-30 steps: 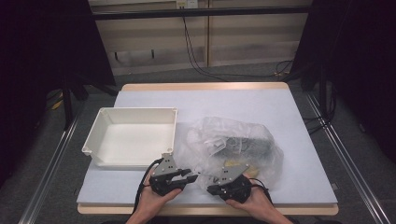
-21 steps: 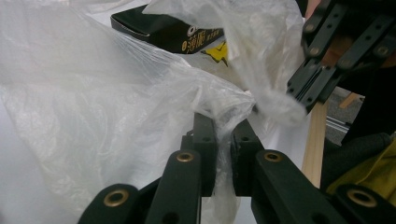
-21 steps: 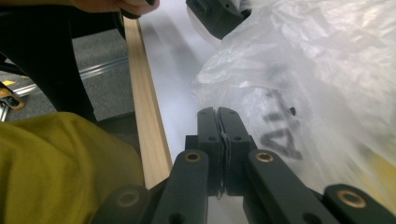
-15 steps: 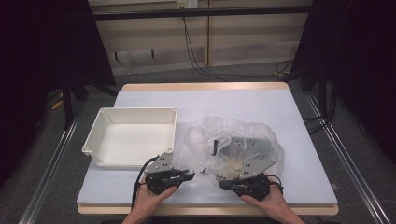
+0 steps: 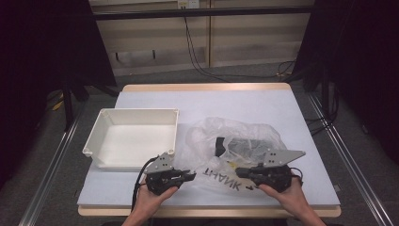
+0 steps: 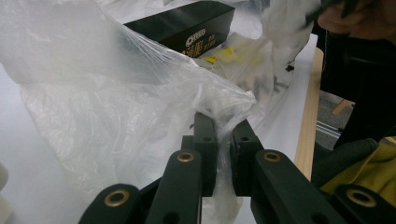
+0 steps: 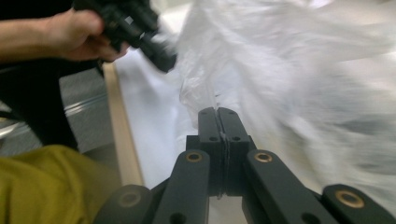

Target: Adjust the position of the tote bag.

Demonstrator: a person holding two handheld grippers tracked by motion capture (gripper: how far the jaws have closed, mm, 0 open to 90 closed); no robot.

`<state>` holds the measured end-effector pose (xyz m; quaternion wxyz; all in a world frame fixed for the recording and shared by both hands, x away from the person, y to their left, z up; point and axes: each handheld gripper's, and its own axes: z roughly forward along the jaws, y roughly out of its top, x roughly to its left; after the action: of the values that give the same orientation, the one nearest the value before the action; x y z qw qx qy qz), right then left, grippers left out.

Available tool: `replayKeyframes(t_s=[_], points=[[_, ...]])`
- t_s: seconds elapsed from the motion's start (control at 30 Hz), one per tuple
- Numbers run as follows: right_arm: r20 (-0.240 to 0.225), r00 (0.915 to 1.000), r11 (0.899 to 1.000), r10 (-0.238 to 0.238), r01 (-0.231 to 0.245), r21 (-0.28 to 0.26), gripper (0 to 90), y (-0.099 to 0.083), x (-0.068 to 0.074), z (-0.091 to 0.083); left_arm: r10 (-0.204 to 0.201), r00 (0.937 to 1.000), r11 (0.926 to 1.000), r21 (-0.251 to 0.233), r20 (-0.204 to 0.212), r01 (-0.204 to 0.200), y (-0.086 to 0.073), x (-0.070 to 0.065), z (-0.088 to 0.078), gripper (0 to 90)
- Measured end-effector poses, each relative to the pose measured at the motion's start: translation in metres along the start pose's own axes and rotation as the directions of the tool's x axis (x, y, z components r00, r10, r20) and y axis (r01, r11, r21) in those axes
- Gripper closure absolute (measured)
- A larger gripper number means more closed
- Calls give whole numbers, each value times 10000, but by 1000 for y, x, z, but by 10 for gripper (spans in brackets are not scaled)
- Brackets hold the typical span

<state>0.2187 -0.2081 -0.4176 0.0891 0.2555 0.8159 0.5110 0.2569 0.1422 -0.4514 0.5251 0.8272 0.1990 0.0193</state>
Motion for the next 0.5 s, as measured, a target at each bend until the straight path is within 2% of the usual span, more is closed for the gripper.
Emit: replayKeyframes(t_s=[0.2,0.23,0.33,0.5], points=[[568,9982,9991,177,-155,-388,898,2,-13,-20,-3,10000,10000,-88,-43,2,3,2,-2,848],[794,9962,9982,350,-310,-514,898,2,-18,-29,-30,9999,9999,-165,-123,28,4,4,-4,848],[1139,9921,9969,530,-459,-637,898,1,-25,-39,18,9998,9998,-181,-222,-22,7,7,-7,848],[1476,9864,9947,723,-605,-831,899,-1,-32,-53,-102,9998,9991,-425,-191,93,11,8,-12,852]])
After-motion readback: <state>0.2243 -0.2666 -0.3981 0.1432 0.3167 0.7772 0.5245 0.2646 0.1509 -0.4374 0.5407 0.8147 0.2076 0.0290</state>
